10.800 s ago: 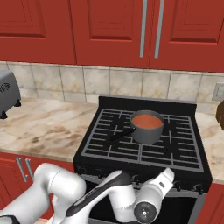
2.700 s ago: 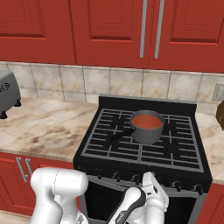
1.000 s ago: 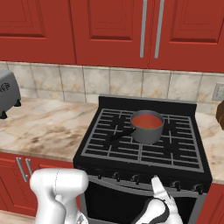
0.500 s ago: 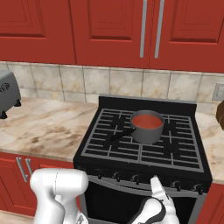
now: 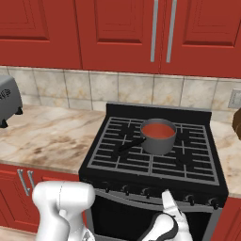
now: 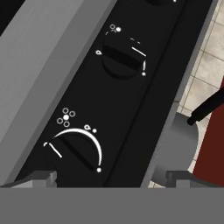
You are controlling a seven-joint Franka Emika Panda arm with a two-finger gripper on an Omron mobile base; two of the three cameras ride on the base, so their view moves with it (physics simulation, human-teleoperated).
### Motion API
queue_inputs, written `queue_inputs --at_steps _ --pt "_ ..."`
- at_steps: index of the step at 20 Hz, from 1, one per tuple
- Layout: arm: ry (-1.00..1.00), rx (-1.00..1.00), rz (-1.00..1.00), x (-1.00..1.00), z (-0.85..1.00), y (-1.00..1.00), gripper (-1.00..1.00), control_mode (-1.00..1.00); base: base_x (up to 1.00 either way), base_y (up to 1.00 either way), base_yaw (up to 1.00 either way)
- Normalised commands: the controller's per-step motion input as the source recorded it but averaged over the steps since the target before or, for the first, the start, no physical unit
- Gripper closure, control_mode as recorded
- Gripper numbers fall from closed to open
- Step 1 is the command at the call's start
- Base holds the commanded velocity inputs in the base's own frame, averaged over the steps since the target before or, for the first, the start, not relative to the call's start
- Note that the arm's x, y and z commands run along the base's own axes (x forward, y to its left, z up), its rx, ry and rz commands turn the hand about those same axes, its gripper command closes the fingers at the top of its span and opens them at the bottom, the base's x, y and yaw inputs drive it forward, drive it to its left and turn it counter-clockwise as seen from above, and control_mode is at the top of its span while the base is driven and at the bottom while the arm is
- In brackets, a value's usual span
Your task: Wait until the marinara sauce is simmered to a deep red color and then turn off the stove.
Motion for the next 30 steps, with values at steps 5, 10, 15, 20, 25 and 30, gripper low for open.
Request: queue_inputs --at_steps 5,10,15,20,25,30 --pt "0.0 0.0 0.0 0.0 0.0 0.0 -1.0 -1.0 0.0 0.0 0.0" --pt "0.0 0.0 0.0 0.0 0.0 0.0 -1.0 -1.0 0.0 0.0 0.0" --pt "0.0 0.0 0.0 0.0 0.0 0.0 -1.0 -1.0 0.0 0.0 0.0" --pt "0.0 0.0 0.0 0.0 0.0 0.0 -1.0 -1.0 0.0 0.0 0.0" --pt "0.0 0.0 0.0 0.0 0.0 0.0 -1.0 -1.0 0.0 0.0 0.0" --pt "0.0 0.0 0.0 0.0 0.0 0.0 -1.0 -1.0 0.0 0.0 0.0"
